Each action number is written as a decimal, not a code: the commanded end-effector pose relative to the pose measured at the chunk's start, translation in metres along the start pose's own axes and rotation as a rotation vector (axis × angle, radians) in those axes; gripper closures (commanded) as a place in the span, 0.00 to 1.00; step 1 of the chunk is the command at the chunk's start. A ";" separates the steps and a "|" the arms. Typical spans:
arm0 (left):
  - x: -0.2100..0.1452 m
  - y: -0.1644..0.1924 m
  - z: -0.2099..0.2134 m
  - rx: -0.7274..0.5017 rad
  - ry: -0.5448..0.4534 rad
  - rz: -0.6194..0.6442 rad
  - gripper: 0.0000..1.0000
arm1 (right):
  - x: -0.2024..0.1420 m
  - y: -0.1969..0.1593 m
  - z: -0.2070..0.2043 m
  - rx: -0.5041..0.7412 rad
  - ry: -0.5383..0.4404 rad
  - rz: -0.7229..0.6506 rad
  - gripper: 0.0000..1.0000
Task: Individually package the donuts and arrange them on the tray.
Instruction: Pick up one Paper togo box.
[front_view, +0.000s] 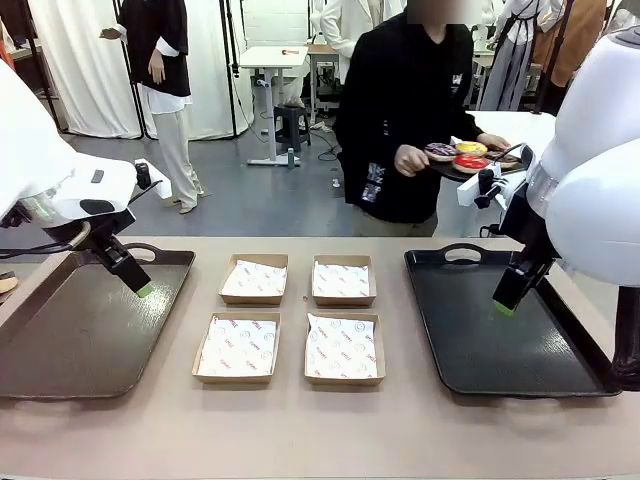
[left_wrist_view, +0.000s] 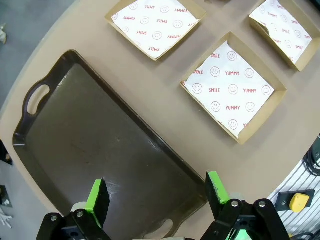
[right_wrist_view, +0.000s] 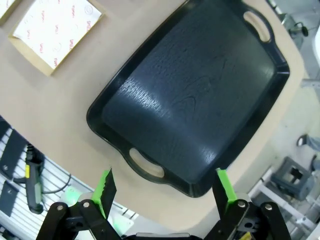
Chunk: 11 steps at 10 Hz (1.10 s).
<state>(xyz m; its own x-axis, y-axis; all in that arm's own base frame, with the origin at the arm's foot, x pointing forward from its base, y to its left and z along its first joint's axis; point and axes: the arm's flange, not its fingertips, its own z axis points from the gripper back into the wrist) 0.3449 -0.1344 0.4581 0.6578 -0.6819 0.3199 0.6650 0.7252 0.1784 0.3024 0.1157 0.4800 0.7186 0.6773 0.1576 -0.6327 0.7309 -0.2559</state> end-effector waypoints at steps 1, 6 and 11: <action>0.000 0.012 0.007 -0.325 -0.112 0.168 0.00 | -0.011 -0.015 -0.002 0.277 -0.130 -0.132 0.00; -0.072 0.063 0.051 -1.011 -0.313 0.602 0.00 | -0.104 -0.082 -0.034 1.038 -0.414 -0.479 0.00; -0.177 0.113 0.038 -1.173 -0.310 0.872 0.00 | -0.202 -0.114 -0.066 1.253 -0.473 -0.590 0.00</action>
<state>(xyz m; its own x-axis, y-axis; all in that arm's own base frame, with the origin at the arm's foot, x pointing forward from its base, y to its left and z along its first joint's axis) 0.3000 0.0784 0.4715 0.9874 0.0576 0.1475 0.1242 0.2970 -0.9468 0.2556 -0.1125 0.4333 0.9536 0.0416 0.2983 -0.2954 0.3229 0.8992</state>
